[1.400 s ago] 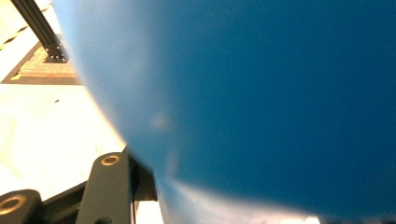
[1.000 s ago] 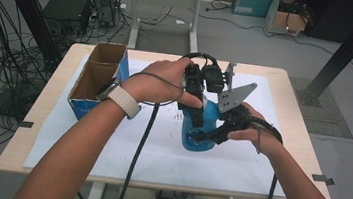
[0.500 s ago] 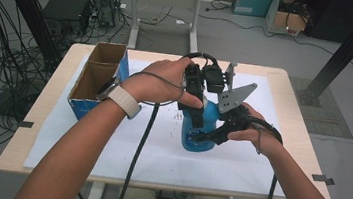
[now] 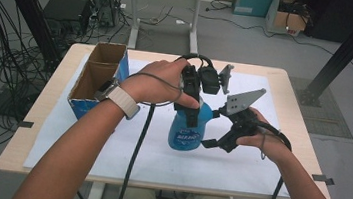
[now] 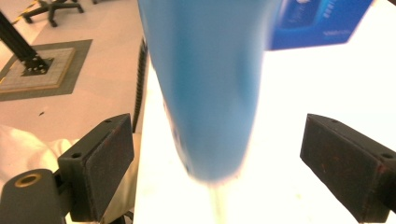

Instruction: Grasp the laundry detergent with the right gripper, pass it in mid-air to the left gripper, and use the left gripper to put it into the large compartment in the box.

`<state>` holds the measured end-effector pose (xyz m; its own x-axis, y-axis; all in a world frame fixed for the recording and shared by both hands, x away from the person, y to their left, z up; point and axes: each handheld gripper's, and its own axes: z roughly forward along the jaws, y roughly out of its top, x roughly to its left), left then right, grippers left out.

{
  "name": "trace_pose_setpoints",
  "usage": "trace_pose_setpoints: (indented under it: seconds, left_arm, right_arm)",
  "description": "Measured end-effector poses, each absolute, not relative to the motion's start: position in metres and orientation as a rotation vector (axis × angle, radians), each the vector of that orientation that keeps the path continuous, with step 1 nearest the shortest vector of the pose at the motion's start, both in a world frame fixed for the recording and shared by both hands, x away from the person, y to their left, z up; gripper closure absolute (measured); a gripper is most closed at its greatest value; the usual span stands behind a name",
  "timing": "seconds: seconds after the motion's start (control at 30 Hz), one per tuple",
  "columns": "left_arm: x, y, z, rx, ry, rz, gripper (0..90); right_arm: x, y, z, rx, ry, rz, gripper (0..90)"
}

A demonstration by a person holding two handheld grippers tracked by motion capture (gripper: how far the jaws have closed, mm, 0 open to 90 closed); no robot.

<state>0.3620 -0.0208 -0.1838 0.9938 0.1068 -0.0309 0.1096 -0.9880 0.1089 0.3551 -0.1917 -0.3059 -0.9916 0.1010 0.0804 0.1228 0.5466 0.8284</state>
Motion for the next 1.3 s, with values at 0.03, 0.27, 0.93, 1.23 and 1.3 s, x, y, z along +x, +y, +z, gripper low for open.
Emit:
trace_pose_setpoints:
  seconds: [0.03, 0.27, 0.93, 1.23, 1.3]
  left_arm:
    - [0.363, -0.020, -0.183, 3.032, 0.173, -0.035, 37.6]
    - [0.365, -0.014, -0.175, 3.055, 0.282, -0.045, 37.6]
    - [0.388, 0.009, -0.139, 3.049, 0.536, -0.001, 37.6]
    - [0.397, 0.024, -0.116, 3.004, 0.749, 0.004, 37.6]
    - [0.399, 0.028, -0.111, 2.986, 0.839, 0.006, 37.6]
  right_arm:
    - [0.356, -0.197, -0.306, -0.212, -2.763, -1.447, 9.7]
    - [0.361, -0.218, -0.312, -0.164, -2.904, -1.283, 10.0]
    - [0.369, -0.271, -0.307, -0.289, -3.080, -1.011, 9.9]
    - [0.374, -0.277, -0.308, -0.331, -3.082, -1.009, 10.0]
    - [0.374, -0.277, -0.309, -0.351, -3.072, -1.049, 9.9]
